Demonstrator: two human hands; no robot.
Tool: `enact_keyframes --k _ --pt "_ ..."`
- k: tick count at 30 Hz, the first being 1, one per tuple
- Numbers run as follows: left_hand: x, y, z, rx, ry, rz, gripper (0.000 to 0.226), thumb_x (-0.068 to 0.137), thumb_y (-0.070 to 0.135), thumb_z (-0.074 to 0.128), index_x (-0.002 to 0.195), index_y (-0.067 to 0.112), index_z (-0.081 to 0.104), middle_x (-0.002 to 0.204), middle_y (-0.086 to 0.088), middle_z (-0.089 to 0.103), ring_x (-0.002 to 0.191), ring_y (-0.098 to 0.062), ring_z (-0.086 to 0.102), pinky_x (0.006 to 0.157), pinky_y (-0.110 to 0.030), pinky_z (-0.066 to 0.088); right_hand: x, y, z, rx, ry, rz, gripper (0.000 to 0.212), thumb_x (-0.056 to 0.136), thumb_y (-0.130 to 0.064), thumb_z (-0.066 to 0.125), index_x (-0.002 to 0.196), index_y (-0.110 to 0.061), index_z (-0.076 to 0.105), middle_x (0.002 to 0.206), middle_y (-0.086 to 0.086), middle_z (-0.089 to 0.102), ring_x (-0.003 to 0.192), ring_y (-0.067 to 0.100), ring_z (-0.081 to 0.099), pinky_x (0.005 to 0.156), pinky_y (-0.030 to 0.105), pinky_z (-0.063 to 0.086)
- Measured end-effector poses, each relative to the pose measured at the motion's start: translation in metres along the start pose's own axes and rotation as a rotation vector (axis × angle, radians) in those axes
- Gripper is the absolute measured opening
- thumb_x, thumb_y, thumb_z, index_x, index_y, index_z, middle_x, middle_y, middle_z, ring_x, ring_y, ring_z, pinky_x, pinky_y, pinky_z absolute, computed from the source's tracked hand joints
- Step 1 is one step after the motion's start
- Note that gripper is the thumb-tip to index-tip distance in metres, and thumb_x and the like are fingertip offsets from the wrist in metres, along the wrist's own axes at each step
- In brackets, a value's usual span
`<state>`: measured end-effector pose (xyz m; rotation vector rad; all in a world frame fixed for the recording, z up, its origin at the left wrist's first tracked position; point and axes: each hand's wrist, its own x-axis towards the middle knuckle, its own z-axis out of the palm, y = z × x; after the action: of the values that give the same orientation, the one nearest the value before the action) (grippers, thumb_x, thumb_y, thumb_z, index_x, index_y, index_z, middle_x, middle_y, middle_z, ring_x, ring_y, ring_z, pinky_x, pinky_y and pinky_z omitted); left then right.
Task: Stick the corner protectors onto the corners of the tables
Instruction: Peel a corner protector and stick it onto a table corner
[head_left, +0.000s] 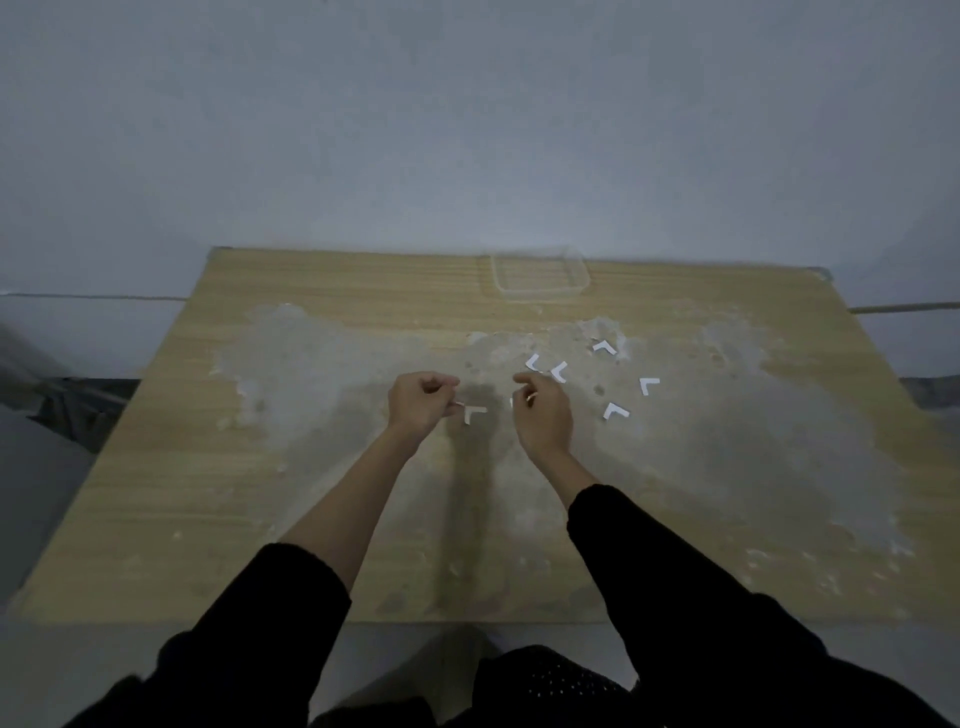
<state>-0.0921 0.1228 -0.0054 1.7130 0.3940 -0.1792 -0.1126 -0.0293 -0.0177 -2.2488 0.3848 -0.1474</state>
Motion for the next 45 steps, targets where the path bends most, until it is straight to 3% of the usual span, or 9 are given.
enact_keyframes --k 7,14,20,24,27,30,35,40,45 --pt "-0.006 0.024 -0.095 -0.199 0.057 -0.104 0.029 0.095 0.006 0.039 0.100 -0.007 0.063 0.077 -0.015 0.063 0.066 -0.022 0.062 0.067 -0.030 0.055 -0.035 -0.110 0.063 0.079 -0.264 -0.382 0.022 0.080 -0.012 0.058 0.101 -0.018 0.063 0.094 0.001 0.063 0.079 0.018 0.061 0.072 0.033 0.052" --pt "-0.017 0.030 -0.251 -0.227 0.115 -0.099 0.029 0.094 0.009 0.035 0.087 -0.002 0.060 0.077 -0.014 0.063 0.067 -0.022 0.061 0.072 -0.035 0.055 -0.083 -0.219 0.160 -0.089 -0.396 -0.625 0.015 0.081 -0.007 0.061 0.096 -0.003 0.065 0.094 0.014 0.063 0.086 0.028 0.060 0.072 0.036 0.044" --pt "-0.027 0.008 -0.409 -0.055 0.215 -0.079 0.033 0.096 0.016 0.032 0.101 0.000 0.061 0.072 -0.011 0.056 0.060 -0.020 0.051 0.060 -0.031 0.050 -0.150 -0.322 0.256 0.071 -0.405 -0.673 0.013 0.086 -0.014 0.064 0.091 -0.004 0.072 0.086 0.015 0.069 0.079 0.028 0.063 0.071 0.038 0.050" --pt "-0.037 -0.018 -0.516 0.243 0.310 0.051 0.029 0.094 0.020 0.044 0.091 0.005 0.069 0.074 -0.009 0.056 0.062 -0.018 0.049 0.048 -0.022 0.044 -0.194 -0.387 0.325 0.151 -0.518 -0.684 0.019 0.087 -0.014 0.066 0.099 -0.002 0.073 0.093 0.016 0.071 0.082 0.026 0.066 0.077 0.033 0.053" --pt "-0.046 -0.036 -0.586 0.357 0.366 0.122 0.027 0.093 0.023 0.053 0.096 0.004 0.073 0.080 -0.009 0.064 0.070 -0.018 0.054 0.061 -0.028 0.046 -0.222 -0.431 0.373 0.164 -0.626 -0.701 0.025 0.087 -0.013 0.066 0.108 -0.001 0.070 0.102 0.016 0.070 0.088 0.022 0.065 0.076 0.019 0.046" --pt "-0.057 -0.055 -0.649 0.382 0.461 0.151 0.025 0.092 0.019 0.057 0.102 0.001 0.072 0.088 -0.018 0.071 0.067 -0.016 0.057 0.070 -0.036 0.052 -0.249 -0.471 0.424 0.138 -0.765 -0.755 0.027 0.087 -0.014 0.066 0.110 -0.002 0.069 0.106 0.016 0.071 0.095 0.025 0.067 0.082 0.023 0.048" --pt "-0.070 -0.089 -0.741 0.275 0.626 0.157 0.021 0.085 0.015 0.067 0.097 -0.002 0.071 0.079 -0.006 0.068 0.051 0.008 0.060 0.053 -0.012 0.053 -0.292 -0.534 0.503 0.158 -0.969 -0.816 0.028 0.087 -0.010 0.065 0.113 0.000 0.067 0.096 0.013 0.070 0.086 0.017 0.063 0.074 0.020 0.046" --pt "-0.064 -0.128 -0.828 0.013 0.670 -0.010 0.026 0.083 0.020 0.070 0.092 -0.004 0.067 0.069 -0.011 0.067 0.061 -0.016 0.066 0.063 -0.025 0.058 -0.334 -0.586 0.588 0.191 -1.121 -0.798 0.024 0.083 0.000 0.066 0.107 0.001 0.067 0.084 0.007 0.062 0.076 0.015 0.059 0.076 0.026 0.055" --pt "-0.051 -0.151 -0.889 -0.253 0.680 -0.096 0.019 0.086 0.017 0.067 0.089 -0.002 0.062 0.076 -0.015 0.068 0.055 -0.009 0.067 0.058 -0.019 0.058 -0.361 -0.615 0.657 0.224 -1.152 -0.635 0.023 0.081 0.000 0.068 0.104 0.001 0.066 0.082 0.006 0.061 0.068 0.002 0.055 0.059 0.005 0.049"
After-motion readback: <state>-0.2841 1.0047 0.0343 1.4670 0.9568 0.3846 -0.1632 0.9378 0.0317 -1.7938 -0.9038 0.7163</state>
